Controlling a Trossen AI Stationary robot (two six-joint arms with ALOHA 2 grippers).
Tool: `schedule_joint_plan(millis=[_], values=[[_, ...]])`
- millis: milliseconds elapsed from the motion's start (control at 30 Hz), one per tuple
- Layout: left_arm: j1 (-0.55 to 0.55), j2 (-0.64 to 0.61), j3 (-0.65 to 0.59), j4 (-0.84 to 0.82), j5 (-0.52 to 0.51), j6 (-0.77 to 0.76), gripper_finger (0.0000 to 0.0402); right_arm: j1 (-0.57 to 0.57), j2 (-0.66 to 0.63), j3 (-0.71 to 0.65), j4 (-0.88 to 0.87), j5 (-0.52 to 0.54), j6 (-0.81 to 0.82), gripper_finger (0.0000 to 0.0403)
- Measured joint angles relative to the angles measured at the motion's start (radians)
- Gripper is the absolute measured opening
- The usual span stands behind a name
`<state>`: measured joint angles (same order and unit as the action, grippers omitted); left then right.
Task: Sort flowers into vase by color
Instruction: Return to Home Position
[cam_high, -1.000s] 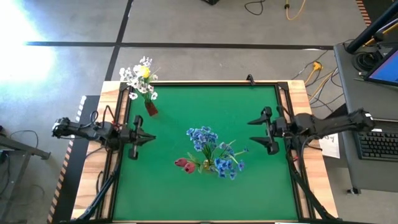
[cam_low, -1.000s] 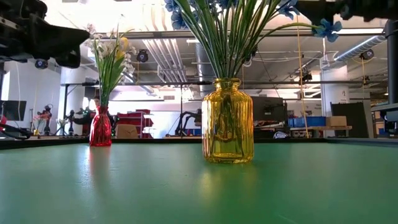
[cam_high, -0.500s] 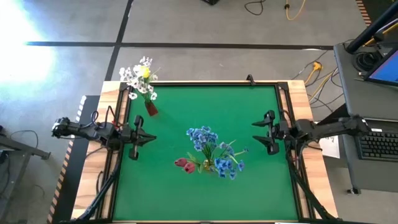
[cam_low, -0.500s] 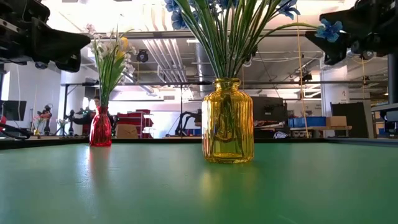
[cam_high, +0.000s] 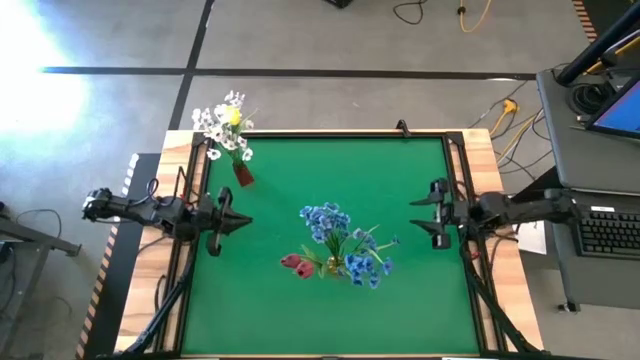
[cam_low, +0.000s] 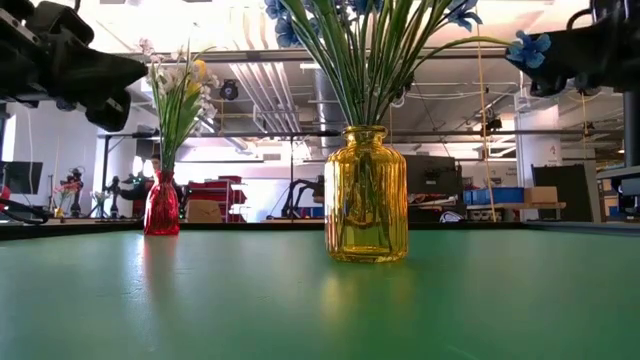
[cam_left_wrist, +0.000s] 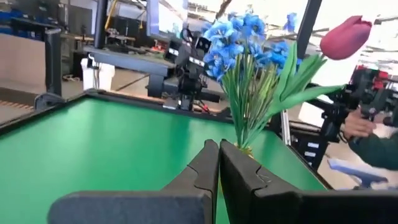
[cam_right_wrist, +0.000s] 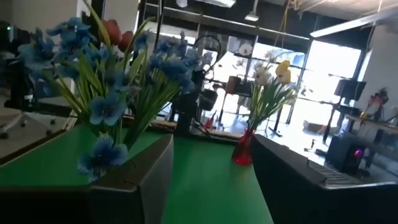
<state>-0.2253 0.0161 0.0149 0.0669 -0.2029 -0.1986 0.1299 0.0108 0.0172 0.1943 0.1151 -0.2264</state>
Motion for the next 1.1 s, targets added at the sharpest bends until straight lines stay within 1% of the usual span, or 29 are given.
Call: schedule_joint_plan(millis=[67, 267, 367, 533, 667, 1100], values=[[0.000, 0.003, 0.001, -0.013, 0.002, -0.002, 0.0000, 0.000, 0.013, -0.003, 0.011, 0.000, 0.003, 0.0204], [0.000, 0.036, 0.003, -0.037, 0.004, 0.062, 0.0000, 0.000, 0.016, -0.004, -0.059, 0.016, -0.019, 0.0201], [0.000, 0.054, 0.004, -0.039, 0.004, 0.078, 0.0000, 0.000, 0.024, -0.004, -0.056, 0.017, -0.033, 0.0201], [0.000, 0.079, 0.004, -0.040, 0.004, 0.080, 0.0000, 0.000, 0.033, -0.004, -0.064, 0.017, 0.053, 0.0201], [0.000, 0.096, 0.004, -0.040, 0.004, 0.081, 0.0000, 0.000, 0.033, -0.005, -0.065, 0.017, 0.091, 0.0201], [0.000, 0.140, 0.004, -0.038, 0.004, 0.081, 0.0000, 0.000, 0.037, -0.005, -0.064, 0.017, 0.096, 0.0201]])
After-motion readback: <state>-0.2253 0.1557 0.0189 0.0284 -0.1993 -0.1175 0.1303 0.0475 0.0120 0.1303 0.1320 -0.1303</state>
